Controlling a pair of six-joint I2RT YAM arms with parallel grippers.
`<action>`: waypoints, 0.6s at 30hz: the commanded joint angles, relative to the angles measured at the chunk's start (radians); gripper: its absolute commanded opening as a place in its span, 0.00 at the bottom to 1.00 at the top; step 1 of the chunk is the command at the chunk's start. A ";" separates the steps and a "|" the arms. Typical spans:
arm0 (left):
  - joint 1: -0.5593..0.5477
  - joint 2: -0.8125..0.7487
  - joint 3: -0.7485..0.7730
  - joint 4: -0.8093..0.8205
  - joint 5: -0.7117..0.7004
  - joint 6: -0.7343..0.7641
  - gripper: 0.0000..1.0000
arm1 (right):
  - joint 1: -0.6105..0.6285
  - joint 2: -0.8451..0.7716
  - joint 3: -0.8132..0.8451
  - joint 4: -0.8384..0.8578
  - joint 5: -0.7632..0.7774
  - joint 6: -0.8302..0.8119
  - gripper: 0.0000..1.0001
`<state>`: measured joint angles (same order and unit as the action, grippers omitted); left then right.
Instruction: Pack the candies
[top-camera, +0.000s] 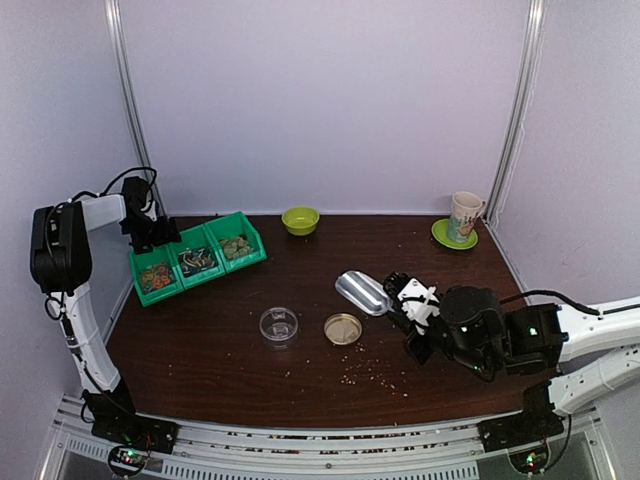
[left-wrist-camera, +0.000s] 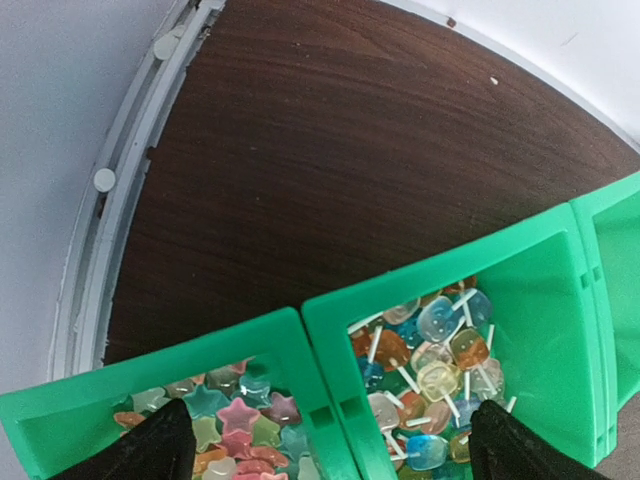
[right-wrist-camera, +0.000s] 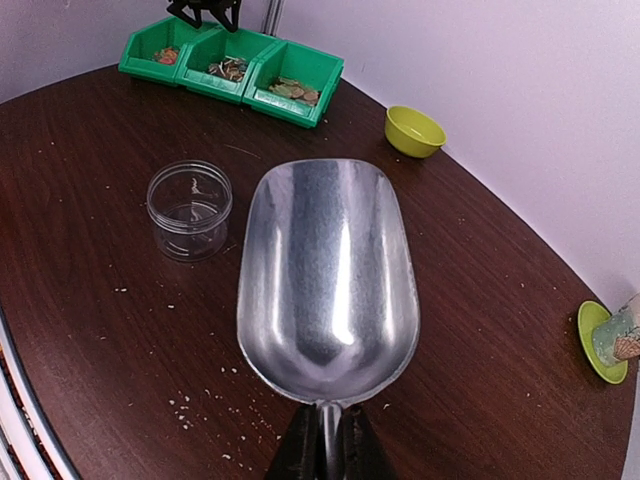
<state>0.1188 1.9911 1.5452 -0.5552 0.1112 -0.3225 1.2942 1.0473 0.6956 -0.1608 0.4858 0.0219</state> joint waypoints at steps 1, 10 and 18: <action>0.005 -0.001 -0.004 0.007 0.084 -0.004 0.98 | -0.005 0.035 0.038 0.009 -0.007 0.003 0.00; -0.017 -0.049 -0.114 0.067 0.122 -0.064 0.94 | -0.005 0.064 0.050 0.031 -0.007 -0.013 0.00; -0.084 -0.061 -0.115 0.007 -0.017 -0.091 0.70 | -0.005 0.060 0.039 0.034 -0.004 -0.018 0.00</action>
<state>0.0669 1.9762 1.4315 -0.5323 0.1650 -0.3889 1.2942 1.1107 0.7158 -0.1528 0.4747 0.0059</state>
